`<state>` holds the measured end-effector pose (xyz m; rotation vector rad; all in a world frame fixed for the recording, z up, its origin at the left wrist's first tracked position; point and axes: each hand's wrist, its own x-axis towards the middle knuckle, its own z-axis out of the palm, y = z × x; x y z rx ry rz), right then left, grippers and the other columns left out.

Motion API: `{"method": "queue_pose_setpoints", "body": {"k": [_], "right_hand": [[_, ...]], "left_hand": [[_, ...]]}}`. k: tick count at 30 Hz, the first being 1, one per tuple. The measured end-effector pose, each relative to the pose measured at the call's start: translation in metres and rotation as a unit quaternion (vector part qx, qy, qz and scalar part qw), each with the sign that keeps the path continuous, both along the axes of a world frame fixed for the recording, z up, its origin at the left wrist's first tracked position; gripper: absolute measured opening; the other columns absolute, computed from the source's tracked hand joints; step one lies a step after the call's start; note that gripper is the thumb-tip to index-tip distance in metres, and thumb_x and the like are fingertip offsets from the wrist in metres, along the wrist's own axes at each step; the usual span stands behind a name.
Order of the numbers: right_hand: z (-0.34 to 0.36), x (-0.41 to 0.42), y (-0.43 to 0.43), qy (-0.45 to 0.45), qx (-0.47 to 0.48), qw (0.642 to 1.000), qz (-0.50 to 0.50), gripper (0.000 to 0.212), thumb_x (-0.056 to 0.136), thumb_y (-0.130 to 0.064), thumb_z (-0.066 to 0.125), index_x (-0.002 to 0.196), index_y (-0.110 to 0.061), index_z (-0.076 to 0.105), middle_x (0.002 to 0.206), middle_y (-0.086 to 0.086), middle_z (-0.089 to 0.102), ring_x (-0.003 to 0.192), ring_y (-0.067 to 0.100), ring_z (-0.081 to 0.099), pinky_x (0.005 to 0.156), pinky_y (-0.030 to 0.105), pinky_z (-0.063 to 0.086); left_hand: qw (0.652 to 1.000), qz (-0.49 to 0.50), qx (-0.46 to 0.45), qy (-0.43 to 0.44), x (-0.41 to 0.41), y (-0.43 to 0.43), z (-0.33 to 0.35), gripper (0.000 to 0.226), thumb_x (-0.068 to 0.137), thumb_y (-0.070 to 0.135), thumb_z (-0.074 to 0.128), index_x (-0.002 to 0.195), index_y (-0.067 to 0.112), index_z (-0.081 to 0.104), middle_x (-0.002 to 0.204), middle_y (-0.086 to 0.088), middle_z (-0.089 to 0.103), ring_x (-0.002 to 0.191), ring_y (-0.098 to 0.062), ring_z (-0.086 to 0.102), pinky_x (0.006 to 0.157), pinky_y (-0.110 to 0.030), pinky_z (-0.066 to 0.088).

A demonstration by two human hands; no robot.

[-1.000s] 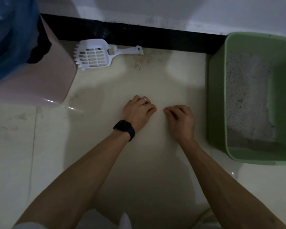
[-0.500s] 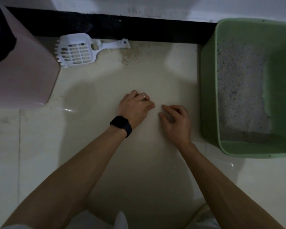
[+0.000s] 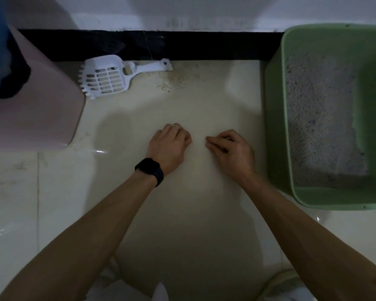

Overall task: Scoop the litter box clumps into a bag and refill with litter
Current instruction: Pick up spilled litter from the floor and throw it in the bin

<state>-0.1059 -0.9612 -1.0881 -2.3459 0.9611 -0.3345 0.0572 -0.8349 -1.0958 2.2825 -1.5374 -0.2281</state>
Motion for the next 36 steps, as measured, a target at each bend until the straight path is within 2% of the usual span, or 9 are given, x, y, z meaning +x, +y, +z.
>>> {"method": "queue_pose_setpoints", "body": {"k": [6, 13, 17, 20, 23, 25, 29, 32, 36], "right_hand": [[-0.009, 0.009, -0.003, -0.018, -0.09, 0.994, 0.052, 0.015, 0.091, -0.031, 0.067, 0.091, -0.021, 0.077, 0.089, -0.002, 0.068, 0.078, 0.021, 0.064, 0.063, 0.033, 0.053], [-0.006, 0.015, 0.0, 0.1, -0.211, 0.964, 0.129, 0.018, 0.094, -0.025, 0.056, 0.085, -0.013, 0.064, 0.085, 0.007, 0.059, 0.074, 0.028, 0.06, 0.047, 0.034, 0.044], [0.009, 0.025, -0.006, 0.159, -0.059, 0.985, 0.011, 0.025, 0.101, -0.029, 0.044, 0.1, -0.01, 0.061, 0.105, 0.014, 0.057, 0.095, 0.034, 0.058, 0.073, 0.041, 0.049], [0.049, 0.047, -0.015, 0.062, 0.088, 0.992, -0.068, 0.03, 0.101, -0.027, 0.043, 0.081, -0.009, 0.056, 0.084, 0.013, 0.057, 0.082, 0.033, 0.056, 0.068, 0.034, 0.039], [0.116, 0.091, -0.008, -0.02, 0.112, 0.993, -0.042, 0.032, 0.102, -0.031, 0.045, 0.083, -0.007, 0.056, 0.075, 0.005, 0.057, 0.068, 0.017, 0.052, 0.063, 0.03, 0.037], [0.164, 0.125, 0.003, -0.077, 0.106, 0.991, 0.002, 0.024, 0.101, -0.035, 0.045, 0.089, -0.017, 0.054, 0.076, -0.008, 0.055, 0.066, 0.002, 0.049, 0.061, 0.015, 0.037], [0.248, 0.202, 0.052, -0.175, 0.083, 0.975, 0.112, 0.017, 0.101, -0.035, 0.046, 0.092, -0.021, 0.052, 0.081, -0.007, 0.056, 0.071, 0.006, 0.051, 0.063, 0.009, 0.035], [0.291, 0.253, 0.092, -0.193, 0.042, 0.957, 0.211, 0.017, 0.101, -0.033, 0.046, 0.09, -0.021, 0.054, 0.087, -0.005, 0.058, 0.077, 0.008, 0.05, 0.07, 0.019, 0.035], [0.3, 0.304, 0.12, -0.069, -0.09, 0.933, 0.341, 0.038, 0.103, -0.038, 0.035, 0.09, -0.012, 0.06, 0.091, 0.007, 0.066, 0.084, 0.028, 0.06, 0.073, 0.037, 0.045]], "left_hand": [[0.997, 0.063, 0.033, 0.04, 0.021, 0.036, 0.008, 0.013, 0.095, 0.022, 0.06, 0.091, 0.012, 0.067, 0.093, -0.008, 0.06, 0.088, -0.03, 0.056, 0.071, -0.037, 0.044], [0.99, 0.102, 0.026, 0.094, 0.02, 0.043, 0.034, 0.016, 0.096, 0.025, 0.057, 0.094, 0.013, 0.067, 0.095, -0.006, 0.059, 0.086, -0.028, 0.059, 0.075, -0.04, 0.05], [0.987, 0.121, -0.011, 0.109, 0.029, 0.041, 0.074, 0.018, 0.098, 0.029, 0.053, 0.096, 0.016, 0.064, 0.098, -0.001, 0.057, 0.082, -0.023, 0.059, 0.073, -0.038, 0.05], [0.983, 0.134, -0.038, 0.115, 0.044, 0.044, 0.117, 0.018, 0.1, 0.033, 0.049, 0.101, 0.019, 0.061, 0.101, 0.01, 0.049, 0.078, -0.009, 0.052, 0.07, -0.031, 0.046], [0.976, 0.134, -0.14, 0.104, 0.061, 0.058, 0.173, 0.015, 0.098, 0.029, 0.055, 0.097, 0.016, 0.061, 0.099, 0.009, 0.05, 0.07, -0.006, 0.049, 0.068, -0.029, 0.047], [0.967, 0.14, -0.193, 0.088, 0.074, 0.068, 0.214, 0.012, 0.098, 0.025, 0.056, 0.095, 0.015, 0.061, 0.097, 0.007, 0.051, 0.07, -0.008, 0.05, 0.066, -0.021, 0.043], [0.948, 0.185, -0.26, 0.01, 0.12, 0.099, 0.284, 0.01, 0.098, 0.02, 0.055, 0.095, 0.012, 0.059, 0.097, -0.001, 0.053, 0.076, -0.009, 0.048, 0.067, -0.022, 0.039], [0.948, 0.249, -0.191, -0.046, 0.175, 0.131, 0.309, 0.016, 0.1, 0.028, 0.048, 0.093, 0.014, 0.053, 0.098, -0.004, 0.053, 0.08, -0.017, 0.05, 0.071, -0.038, 0.044], [0.953, 0.287, 0.052, -0.087, 0.23, 0.166, 0.313, 0.026, 0.102, 0.037, 0.035, 0.086, 0.018, 0.04, 0.1, -0.013, 0.05, 0.084, -0.036, 0.056, 0.076, -0.052, 0.048]]}}
